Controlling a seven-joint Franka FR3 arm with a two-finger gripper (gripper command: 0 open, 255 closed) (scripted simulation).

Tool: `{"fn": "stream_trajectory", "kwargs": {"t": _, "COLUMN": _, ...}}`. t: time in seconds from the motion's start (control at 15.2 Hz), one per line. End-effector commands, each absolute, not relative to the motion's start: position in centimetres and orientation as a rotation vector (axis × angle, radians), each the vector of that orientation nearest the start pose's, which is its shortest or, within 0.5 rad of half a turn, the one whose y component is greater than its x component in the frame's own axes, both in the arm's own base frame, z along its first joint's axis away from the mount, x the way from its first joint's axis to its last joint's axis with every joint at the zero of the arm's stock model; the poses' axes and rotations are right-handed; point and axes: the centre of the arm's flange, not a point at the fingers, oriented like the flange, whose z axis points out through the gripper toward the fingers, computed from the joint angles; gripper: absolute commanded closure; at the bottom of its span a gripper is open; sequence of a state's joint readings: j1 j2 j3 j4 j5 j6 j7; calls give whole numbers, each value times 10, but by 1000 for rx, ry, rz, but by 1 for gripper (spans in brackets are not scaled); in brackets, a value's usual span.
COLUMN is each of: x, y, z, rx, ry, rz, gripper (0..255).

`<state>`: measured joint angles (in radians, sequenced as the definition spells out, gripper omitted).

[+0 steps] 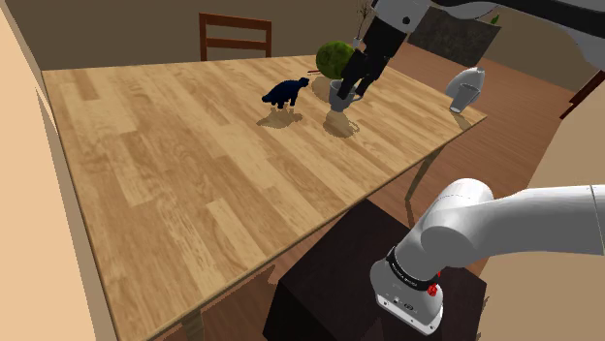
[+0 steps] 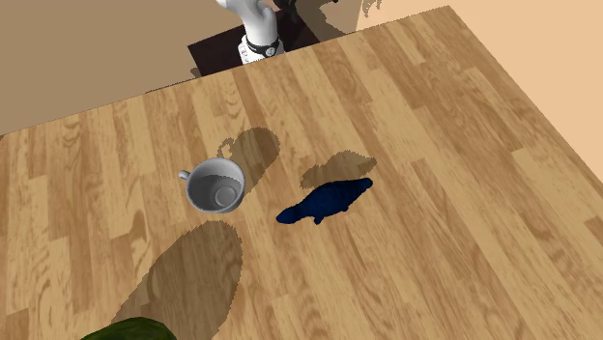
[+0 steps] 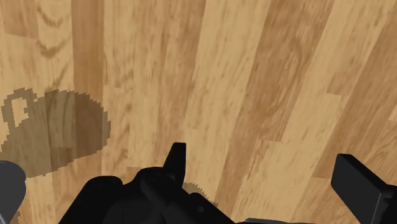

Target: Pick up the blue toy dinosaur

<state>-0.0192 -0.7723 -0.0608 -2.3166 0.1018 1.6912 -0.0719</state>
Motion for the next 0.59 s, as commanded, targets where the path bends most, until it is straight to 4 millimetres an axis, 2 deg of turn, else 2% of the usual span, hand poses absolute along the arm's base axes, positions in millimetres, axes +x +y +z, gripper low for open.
{"fn": "stream_trajectory", "kwargs": {"t": 0.0, "x": 322, "y": -23, "z": 617, "rx": -2999, "ry": -2, "rz": -233, "gripper": 0}}
{"fn": "stream_trajectory", "kwargs": {"t": 0.53, "x": 394, "y": -103, "z": 588, "rx": -2988, "ry": -476, "rz": -142, "gripper": 0}}
